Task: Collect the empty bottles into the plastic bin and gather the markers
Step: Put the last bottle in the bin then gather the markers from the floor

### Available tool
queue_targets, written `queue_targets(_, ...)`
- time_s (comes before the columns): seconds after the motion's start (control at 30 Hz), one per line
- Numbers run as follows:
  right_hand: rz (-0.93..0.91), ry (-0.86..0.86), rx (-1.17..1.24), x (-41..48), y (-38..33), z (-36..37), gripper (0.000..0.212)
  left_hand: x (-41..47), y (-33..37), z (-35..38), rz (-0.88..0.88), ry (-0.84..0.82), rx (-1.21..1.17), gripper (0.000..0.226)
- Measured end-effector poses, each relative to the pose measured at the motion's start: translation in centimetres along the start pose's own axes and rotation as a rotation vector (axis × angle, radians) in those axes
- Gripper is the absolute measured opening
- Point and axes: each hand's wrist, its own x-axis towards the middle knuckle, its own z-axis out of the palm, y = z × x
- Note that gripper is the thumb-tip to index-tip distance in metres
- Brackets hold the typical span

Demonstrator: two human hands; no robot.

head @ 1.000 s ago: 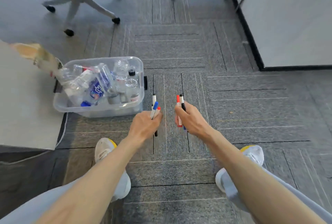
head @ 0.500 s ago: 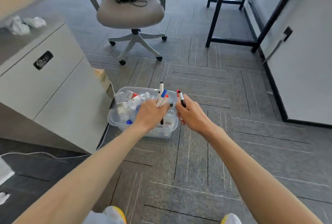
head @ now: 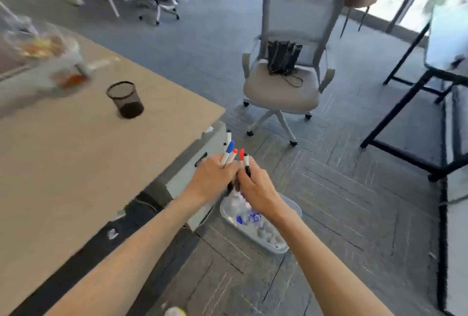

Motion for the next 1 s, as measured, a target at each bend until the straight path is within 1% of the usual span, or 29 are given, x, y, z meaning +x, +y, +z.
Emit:
queue_targets(0.1,-0.052,-0.009,0.088,3.3,-9.1,3.2,0.026,0.6,1.8,-9.5,-0.028,0.101,0.021,0.04)
queue_targets(0.17,-0.063,-0.038,0.107,5.3,-12.4,5.4,0.032,1.0,2.2,-13.9,-0.063,0.145,0.003,0.037)
queue_targets(0.23,-0.051,-0.109,0.09,8.0,-15.6,8.1,0.034,1.9,1.9,-19.0,-0.088,0.199,0.029,0.037)
queue_targets(0.3,-0.04,-0.156,0.106,10.5,-18.1,9.9,0.032,3.4,1.6,-22.8,-0.114,0.22,0.051,0.035)
queue_targets(0.37,-0.052,-0.164,0.109,13.1,-19.8,10.8,0.029,5.4,1.0,-25.5,-0.151,0.245,0.082,0.035)
queue_targets(0.43,-0.056,-0.165,0.099,15.9,-20.5,10.9,0.029,7.2,0.1,-27.2,-0.2,0.266,0.092,0.036)
queue_targets(0.53,-0.051,-0.13,0.058,21.2,-20.5,11.1,0.036,9.7,-1.8,-28.5,-0.264,0.268,0.084,0.035)
queue_targets(0.6,-0.037,-0.107,0.109,24.6,-20.0,11.5,0.036,10.9,-3.0,-29.0,-0.305,0.281,0.103,0.035)
queue_targets(0.7,-0.063,-0.139,0.124,29.6,-20.0,12.4,0.031,12.6,-4.0,-29.8,-0.366,0.384,0.037,0.04)
queue_targets(0.77,-0.045,-0.164,0.119,32.2,-19.8,13.5,0.029,13.7,-4.1,-30.2,-0.406,0.431,0.001,0.043)
queue_targets(0.87,-0.042,-0.177,0.064,35.5,-20.3,15.5,0.038,15.5,-4.4,-31.2,-0.417,0.491,-0.046,0.042)
queue_targets(0.93,-0.042,-0.194,0.05,37.2,-20.5,16.9,0.035,16.7,-4.6,-32.1,-0.41,0.535,-0.068,0.042)
queue_targets(1.0,-0.053,-0.233,0.028,38.8,-20.3,18.4,0.037,17.9,-5.1,-33.1,-0.405,0.561,-0.079,0.043)
